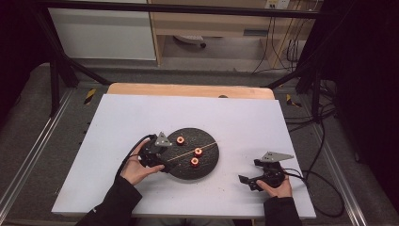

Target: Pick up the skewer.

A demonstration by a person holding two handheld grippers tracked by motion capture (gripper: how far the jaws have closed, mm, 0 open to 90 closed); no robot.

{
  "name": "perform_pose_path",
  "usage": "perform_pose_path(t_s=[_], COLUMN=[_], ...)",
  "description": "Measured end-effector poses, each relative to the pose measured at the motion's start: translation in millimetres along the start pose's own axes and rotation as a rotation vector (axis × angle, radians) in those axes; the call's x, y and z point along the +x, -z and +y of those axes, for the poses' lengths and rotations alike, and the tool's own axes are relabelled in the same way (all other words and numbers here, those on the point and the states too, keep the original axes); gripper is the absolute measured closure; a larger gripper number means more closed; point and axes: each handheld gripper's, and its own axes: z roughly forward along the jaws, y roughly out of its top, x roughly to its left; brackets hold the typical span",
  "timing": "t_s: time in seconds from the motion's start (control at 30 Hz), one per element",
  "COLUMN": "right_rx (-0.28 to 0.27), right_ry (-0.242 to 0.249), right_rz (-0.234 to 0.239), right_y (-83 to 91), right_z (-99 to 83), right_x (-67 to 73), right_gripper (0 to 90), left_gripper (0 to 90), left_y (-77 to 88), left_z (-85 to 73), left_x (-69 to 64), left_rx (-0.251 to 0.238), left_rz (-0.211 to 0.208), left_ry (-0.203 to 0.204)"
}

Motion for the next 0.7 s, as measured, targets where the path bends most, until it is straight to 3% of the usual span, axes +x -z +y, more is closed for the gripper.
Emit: perform_pose_path(t_s=[0.4, 0.7], right_rx=[0.000, 0.000], right_ry=[0.002, 0.004], right_rz=[0.002, 0.003], right_y=[-0.3, -0.6], right_z=[0.0, -0.1], right_x=[-0.2, -0.4], right_gripper=[0.8, 0.8], left_gripper=[47.4, 65.2], left_y=[-14.4, -21.7], left_z=[10.7, 11.3], left_x=[-1.2, 2.8], left_rx=[0.068, 0.113], left_rz=[-0.037, -0.072], left_ry=[-0.050, -0.048])
